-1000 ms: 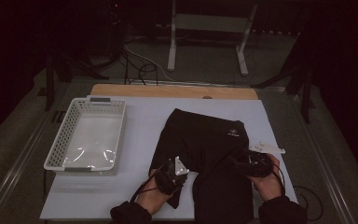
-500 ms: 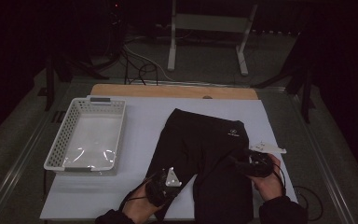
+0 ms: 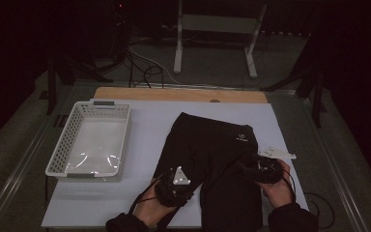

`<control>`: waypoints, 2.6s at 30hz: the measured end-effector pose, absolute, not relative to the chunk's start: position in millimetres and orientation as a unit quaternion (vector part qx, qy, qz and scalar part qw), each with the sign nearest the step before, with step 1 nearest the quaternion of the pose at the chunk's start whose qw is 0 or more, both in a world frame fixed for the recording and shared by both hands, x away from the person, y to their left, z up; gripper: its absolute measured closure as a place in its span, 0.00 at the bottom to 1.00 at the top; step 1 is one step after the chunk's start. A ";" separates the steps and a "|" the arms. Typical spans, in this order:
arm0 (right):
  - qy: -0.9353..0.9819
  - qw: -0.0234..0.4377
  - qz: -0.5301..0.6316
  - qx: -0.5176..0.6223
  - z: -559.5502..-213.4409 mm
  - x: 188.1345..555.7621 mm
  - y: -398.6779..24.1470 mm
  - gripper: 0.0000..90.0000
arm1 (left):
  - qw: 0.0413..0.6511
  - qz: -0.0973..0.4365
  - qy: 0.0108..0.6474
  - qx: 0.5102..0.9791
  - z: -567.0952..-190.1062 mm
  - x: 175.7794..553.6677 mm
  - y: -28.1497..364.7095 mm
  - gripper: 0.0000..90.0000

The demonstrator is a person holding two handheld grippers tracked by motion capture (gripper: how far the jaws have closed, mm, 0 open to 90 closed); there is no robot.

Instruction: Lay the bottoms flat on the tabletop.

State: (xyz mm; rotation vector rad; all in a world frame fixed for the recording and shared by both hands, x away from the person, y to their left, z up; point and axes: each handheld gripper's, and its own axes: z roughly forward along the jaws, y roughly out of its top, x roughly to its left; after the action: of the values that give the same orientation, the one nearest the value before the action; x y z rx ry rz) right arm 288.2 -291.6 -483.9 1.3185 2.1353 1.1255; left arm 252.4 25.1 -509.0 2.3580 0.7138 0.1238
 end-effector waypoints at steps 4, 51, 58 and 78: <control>0.761 0.195 0.402 0.471 -484.0 288.2 -292.5 0.27 | 0.330 0.063 0.270 0.902 -510.6 256.8 16.9 0.72; 0.758 0.196 0.403 0.474 -483.1 287.9 -294.0 0.27 | 0.304 0.007 0.187 0.934 -503.3 206.7 42.5 0.74; 0.758 0.196 0.403 0.473 -483.2 287.9 -293.5 0.27 | 0.298 0.010 0.182 0.937 -495.5 215.4 50.2 0.98; 0.759 0.194 0.401 0.474 -484.1 288.3 -293.5 0.27 | 0.291 0.149 0.309 0.893 -480.2 279.6 67.8 0.82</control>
State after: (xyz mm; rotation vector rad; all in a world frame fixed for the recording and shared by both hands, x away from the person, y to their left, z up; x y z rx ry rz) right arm 288.3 -293.5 -484.1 1.3303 2.1280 1.1257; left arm 279.6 67.8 -480.2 2.3822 0.8249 0.3965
